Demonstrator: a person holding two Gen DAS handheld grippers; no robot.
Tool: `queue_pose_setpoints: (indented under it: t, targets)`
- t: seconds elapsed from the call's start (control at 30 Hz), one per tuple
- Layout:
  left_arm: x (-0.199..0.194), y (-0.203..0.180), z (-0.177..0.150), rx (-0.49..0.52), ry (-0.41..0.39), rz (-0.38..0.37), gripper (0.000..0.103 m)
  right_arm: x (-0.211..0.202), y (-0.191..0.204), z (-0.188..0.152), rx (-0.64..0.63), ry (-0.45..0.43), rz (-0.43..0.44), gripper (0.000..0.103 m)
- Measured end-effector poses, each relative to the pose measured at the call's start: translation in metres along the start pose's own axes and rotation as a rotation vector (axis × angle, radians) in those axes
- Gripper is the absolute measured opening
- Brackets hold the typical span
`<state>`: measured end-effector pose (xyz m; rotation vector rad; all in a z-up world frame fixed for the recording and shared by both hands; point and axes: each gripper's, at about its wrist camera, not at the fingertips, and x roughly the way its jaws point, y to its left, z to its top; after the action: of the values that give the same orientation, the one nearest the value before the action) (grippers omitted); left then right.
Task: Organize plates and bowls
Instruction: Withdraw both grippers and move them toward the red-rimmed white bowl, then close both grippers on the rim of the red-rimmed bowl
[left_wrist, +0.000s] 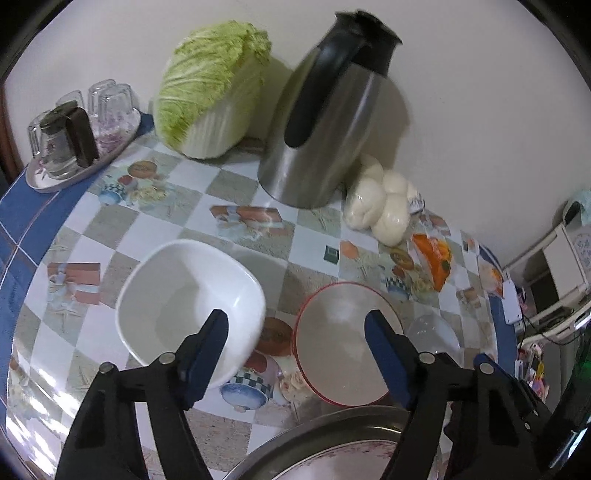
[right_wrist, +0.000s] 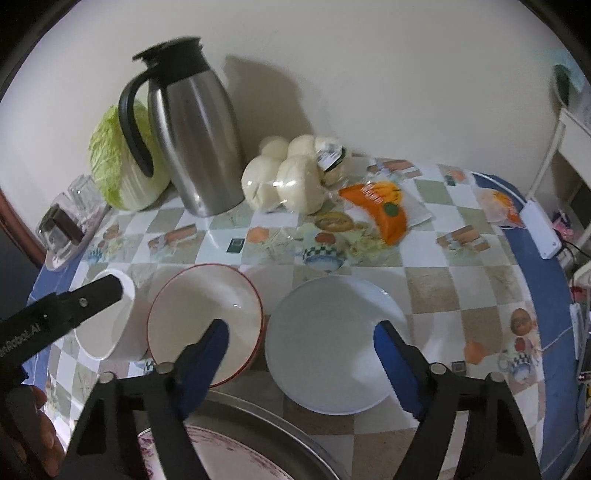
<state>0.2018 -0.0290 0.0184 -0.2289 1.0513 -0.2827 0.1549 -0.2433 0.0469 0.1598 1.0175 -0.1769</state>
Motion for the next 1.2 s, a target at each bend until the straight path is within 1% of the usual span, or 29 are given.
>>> queue_pose_setpoints:
  t: [0.03, 0.07, 0.1, 0.23, 0.3, 0.37, 0.43, 0.47, 0.5, 0.6, 0.67, 0.73, 0.93, 1.07, 1.13, 1.17, 1.2]
  targets:
    - [0.003, -0.001, 0.000, 0.004, 0.011, -0.007, 0.068, 0.002, 0.001, 0.000, 0.001, 0.005, 0.010, 0.074]
    - [0.005, -0.003, -0.001, 0.008, 0.021, -0.017, 0.064, 0.004, 0.001, -0.001, 0.004, 0.013, 0.031, 0.067]
    - [0.007, -0.004, -0.001, 0.011, 0.029, -0.025, 0.063, 0.006, 0.002, -0.001, 0.009, 0.019, 0.060, 0.062]
    - [0.011, -0.006, -0.003, 0.016, 0.056, -0.041, 0.058, 0.008, 0.005, -0.004, 0.019, 0.040, 0.112, 0.057]
    - [0.013, -0.007, -0.004, 0.018, 0.066, -0.049, 0.054, 0.010, 0.007, -0.005, 0.016, 0.049, 0.116, 0.053]
    - [0.014, -0.008, -0.005, 0.022, 0.074, -0.060, 0.049, 0.015, 0.008, -0.007, 0.029, 0.069, 0.149, 0.049]
    - [0.016, -0.009, -0.007, 0.026, 0.087, -0.070, 0.046, 0.018, 0.008, -0.008, 0.040, 0.078, 0.177, 0.048]
    - [0.018, -0.010, -0.008, 0.029, 0.092, -0.072, 0.044, 0.019, 0.009, -0.008, 0.047, 0.084, 0.189, 0.043]
    - [0.020, -0.011, -0.009, 0.033, 0.099, -0.073, 0.044, 0.020, 0.008, -0.009, 0.052, 0.089, 0.194, 0.038]
    - [0.027, -0.012, -0.012, 0.034, 0.126, -0.079, 0.044, 0.024, 0.007, -0.010, 0.061, 0.101, 0.198, 0.037]
    - [0.031, -0.013, -0.013, 0.033, 0.137, -0.083, 0.044, 0.026, 0.007, -0.011, 0.071, 0.109, 0.218, 0.037]
    - [0.032, -0.014, -0.014, 0.040, 0.134, -0.074, 0.044, 0.026, 0.008, -0.011, 0.074, 0.111, 0.240, 0.034]
    - [0.031, -0.015, -0.014, 0.041, 0.141, -0.087, 0.044, 0.031, 0.016, -0.013, 0.057, 0.141, 0.250, 0.034]
    - [0.031, -0.017, -0.014, 0.051, 0.140, -0.078, 0.043, 0.037, 0.017, -0.016, 0.060, 0.164, 0.231, 0.035]
    - [0.031, -0.015, -0.014, 0.045, 0.141, -0.075, 0.043, 0.043, 0.018, -0.018, 0.065, 0.177, 0.230, 0.032]
    - [0.031, -0.014, -0.013, 0.041, 0.142, -0.072, 0.044, 0.045, 0.017, -0.018, 0.069, 0.179, 0.221, 0.027]
    - [0.032, -0.012, -0.013, 0.035, 0.145, -0.069, 0.043, 0.047, 0.016, -0.018, 0.074, 0.176, 0.211, 0.024]
